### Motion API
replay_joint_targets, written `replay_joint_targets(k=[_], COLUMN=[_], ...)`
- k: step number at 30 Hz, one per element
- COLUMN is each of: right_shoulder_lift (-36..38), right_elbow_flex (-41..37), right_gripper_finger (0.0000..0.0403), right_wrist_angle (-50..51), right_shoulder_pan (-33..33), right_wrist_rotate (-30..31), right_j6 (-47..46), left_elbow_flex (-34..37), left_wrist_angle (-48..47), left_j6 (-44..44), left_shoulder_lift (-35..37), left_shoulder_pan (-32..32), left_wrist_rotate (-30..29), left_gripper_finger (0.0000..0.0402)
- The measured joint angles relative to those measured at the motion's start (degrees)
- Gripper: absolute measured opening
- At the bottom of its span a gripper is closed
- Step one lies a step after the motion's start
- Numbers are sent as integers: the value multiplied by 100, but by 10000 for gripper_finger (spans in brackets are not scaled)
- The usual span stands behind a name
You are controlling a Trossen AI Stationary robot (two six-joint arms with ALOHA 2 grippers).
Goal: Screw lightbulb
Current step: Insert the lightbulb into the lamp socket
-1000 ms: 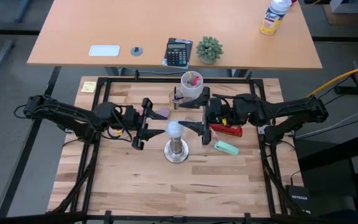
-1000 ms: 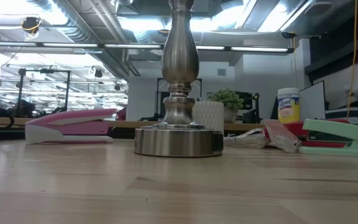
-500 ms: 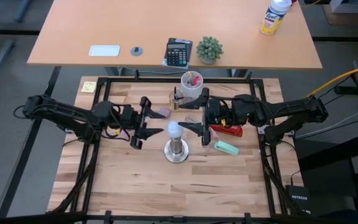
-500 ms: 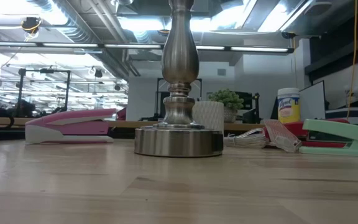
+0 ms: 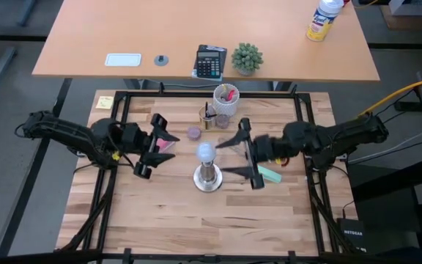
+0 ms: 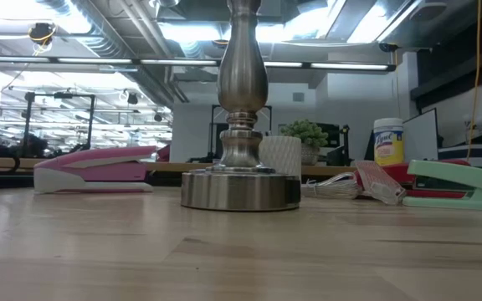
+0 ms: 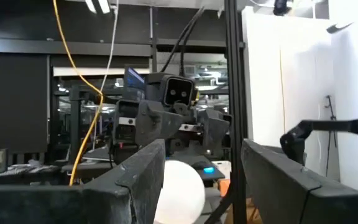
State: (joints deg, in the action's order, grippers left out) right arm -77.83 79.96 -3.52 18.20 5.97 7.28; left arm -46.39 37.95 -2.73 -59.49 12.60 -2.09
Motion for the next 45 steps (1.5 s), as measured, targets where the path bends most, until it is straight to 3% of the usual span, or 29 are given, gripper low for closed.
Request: replay_joint_targets(k=[4,22,29,45], right_shoulder_lift=[-175,-473,-473,-473], right_elbow_flex=[0,0,0,0], right_gripper_finger=[280,280,280,280], right_wrist_angle=[-7,-268,-284,-343], right_shoulder_pan=[184,203,203,203], right_wrist_rotate=[474,1071,1791,1787], right_j6=[218,405,553,618], left_elbow_flex=[0,0,2,2], left_wrist_angle=[13,108,192,411], left_j6=[-75,-7,-181,-393], left_shoulder_lift=[-130,-517,-517,-517], left_shoulder_pan=[68,79,81,81], left_wrist_rotate=[-2,-4,-4,-7], left_gripper_finger=[203,203,203,203])
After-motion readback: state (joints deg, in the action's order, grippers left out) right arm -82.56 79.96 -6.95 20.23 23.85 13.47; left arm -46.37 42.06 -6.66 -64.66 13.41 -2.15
